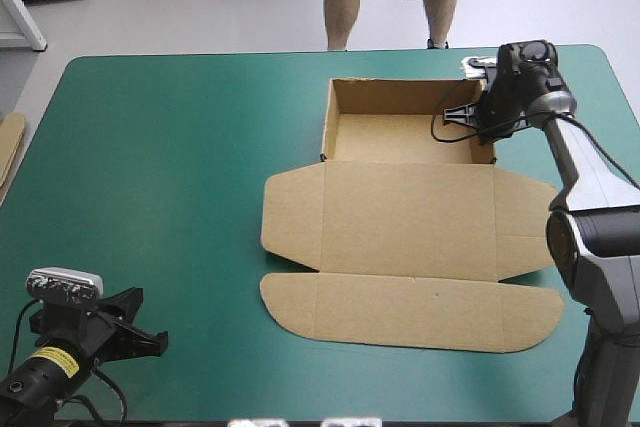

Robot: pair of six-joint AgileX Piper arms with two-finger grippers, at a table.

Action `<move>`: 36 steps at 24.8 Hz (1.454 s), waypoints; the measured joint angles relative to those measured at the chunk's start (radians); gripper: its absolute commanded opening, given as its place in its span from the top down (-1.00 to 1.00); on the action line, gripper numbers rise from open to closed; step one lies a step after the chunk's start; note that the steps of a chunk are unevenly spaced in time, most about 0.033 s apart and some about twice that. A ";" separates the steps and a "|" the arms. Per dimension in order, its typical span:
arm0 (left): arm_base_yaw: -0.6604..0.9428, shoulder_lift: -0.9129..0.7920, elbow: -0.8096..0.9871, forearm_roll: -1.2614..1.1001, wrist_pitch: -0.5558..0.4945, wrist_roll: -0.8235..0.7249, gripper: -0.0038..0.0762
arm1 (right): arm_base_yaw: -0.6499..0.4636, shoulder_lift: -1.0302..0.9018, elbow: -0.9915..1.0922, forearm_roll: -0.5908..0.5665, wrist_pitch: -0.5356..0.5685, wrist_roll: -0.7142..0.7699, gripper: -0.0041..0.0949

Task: Fold the box

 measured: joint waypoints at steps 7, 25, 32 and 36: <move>0.000 0.000 0.000 0.004 0.000 0.003 0.92 | -0.221 0.000 0.000 -0.010 0.000 -0.018 0.95; 0.000 0.000 0.000 0.006 0.013 0.003 0.92 | -0.613 0.000 0.000 -0.019 0.004 -0.040 0.95; 0.000 0.000 0.000 0.006 0.018 0.003 0.92 | -0.682 0.000 0.000 -0.025 0.004 -0.052 0.95; 0.000 0.000 0.000 0.007 0.026 0.003 0.92 | -0.692 0.007 0.000 -0.042 0.004 -0.053 0.95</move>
